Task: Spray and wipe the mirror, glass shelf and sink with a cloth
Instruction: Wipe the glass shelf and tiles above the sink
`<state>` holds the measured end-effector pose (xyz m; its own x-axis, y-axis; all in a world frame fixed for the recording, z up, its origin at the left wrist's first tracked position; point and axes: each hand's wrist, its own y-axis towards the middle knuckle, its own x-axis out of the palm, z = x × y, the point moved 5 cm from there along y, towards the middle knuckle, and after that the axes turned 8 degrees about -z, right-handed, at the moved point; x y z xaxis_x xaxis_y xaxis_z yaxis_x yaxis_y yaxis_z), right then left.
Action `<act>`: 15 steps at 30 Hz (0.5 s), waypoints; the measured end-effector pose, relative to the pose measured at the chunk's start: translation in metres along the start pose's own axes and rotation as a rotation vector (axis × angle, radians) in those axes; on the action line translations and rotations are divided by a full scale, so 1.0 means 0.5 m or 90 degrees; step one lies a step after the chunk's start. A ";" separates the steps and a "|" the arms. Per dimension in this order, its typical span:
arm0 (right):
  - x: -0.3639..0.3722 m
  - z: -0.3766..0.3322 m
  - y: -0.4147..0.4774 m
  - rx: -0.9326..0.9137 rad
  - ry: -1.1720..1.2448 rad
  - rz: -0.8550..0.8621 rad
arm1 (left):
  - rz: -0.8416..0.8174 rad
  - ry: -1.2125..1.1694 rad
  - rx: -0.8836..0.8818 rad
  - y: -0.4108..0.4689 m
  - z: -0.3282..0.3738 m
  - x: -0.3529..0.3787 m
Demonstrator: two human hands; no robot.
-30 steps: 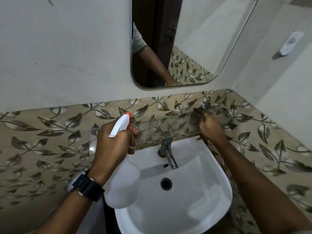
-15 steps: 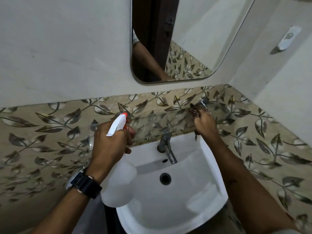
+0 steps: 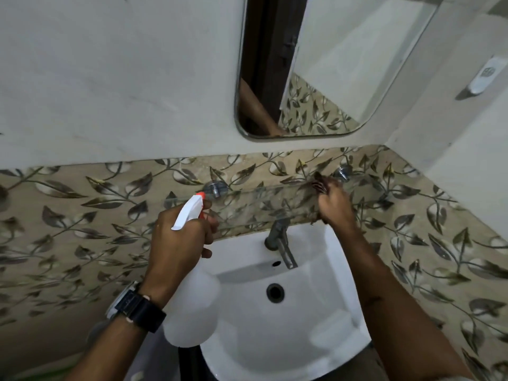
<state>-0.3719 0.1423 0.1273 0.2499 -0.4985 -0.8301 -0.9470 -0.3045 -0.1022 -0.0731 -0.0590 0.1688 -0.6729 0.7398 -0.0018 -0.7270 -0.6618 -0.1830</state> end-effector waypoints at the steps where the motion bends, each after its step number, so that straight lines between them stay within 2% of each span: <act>1: 0.010 -0.020 -0.014 0.006 -0.013 0.000 | 0.013 0.004 0.002 -0.003 -0.001 -0.010; 3: 0.057 -0.071 -0.064 -0.010 -0.014 -0.023 | 0.029 0.018 0.011 -0.006 -0.003 -0.025; 6: 0.150 -0.156 -0.144 -0.193 -0.038 -0.051 | 0.026 0.033 0.021 -0.005 -0.005 -0.031; 8: 0.163 -0.180 -0.162 -0.252 -0.033 -0.088 | 0.017 0.037 0.023 -0.006 -0.002 -0.026; 10: 0.132 -0.153 -0.139 -0.214 0.004 -0.110 | 0.005 0.023 0.027 -0.007 0.003 -0.024; 13: 0.065 -0.070 -0.082 -0.071 -0.019 -0.045 | 0.004 0.013 0.036 -0.012 0.007 -0.032; 15: 0.061 -0.061 -0.066 -0.040 -0.057 -0.029 | 0.013 0.015 0.034 -0.014 0.005 -0.045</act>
<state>-0.3267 0.1125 0.1219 0.2709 -0.4098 -0.8710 -0.9199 -0.3766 -0.1089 -0.0531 -0.0715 0.1724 -0.6847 0.7283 -0.0288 -0.7199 -0.6819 -0.1292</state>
